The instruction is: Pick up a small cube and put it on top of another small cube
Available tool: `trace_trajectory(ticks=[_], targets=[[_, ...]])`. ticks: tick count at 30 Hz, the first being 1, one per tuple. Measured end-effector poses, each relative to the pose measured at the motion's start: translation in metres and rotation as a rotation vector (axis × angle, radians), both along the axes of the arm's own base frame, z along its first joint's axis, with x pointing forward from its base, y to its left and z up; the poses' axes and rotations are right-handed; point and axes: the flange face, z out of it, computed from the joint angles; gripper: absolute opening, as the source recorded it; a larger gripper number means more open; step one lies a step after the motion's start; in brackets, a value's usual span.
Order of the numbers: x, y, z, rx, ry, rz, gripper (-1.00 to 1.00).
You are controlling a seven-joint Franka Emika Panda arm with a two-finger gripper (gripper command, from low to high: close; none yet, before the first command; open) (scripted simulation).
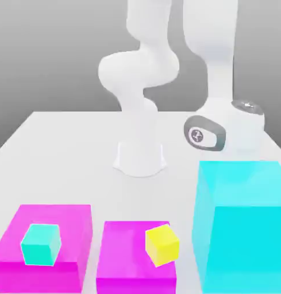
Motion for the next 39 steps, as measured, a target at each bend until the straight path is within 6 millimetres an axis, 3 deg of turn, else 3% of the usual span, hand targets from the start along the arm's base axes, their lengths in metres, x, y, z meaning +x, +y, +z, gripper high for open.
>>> trace_trajectory(ticks=[8,13,16,22,27,33,36,39], targets=[[-0.001,0.002,0.058,-0.004,-0.003,0.007,-1.0],[0.006,0.008,0.073,-0.059,0.016,0.169,-1.0],[-0.046,0.067,0.082,-0.119,0.001,0.569,-1.0],[-0.038,0.099,0.116,-0.32,-0.045,1.081,-1.0],[-0.021,0.119,0.153,-0.505,-0.08,1.394,-1.0],[0.016,0.128,0.205,-0.735,-0.079,1.635,-1.0],[0.063,0.099,0.221,-0.692,-0.033,1.578,-1.0],[0.114,0.054,0.232,-0.592,0.001,1.471,-1.0]])
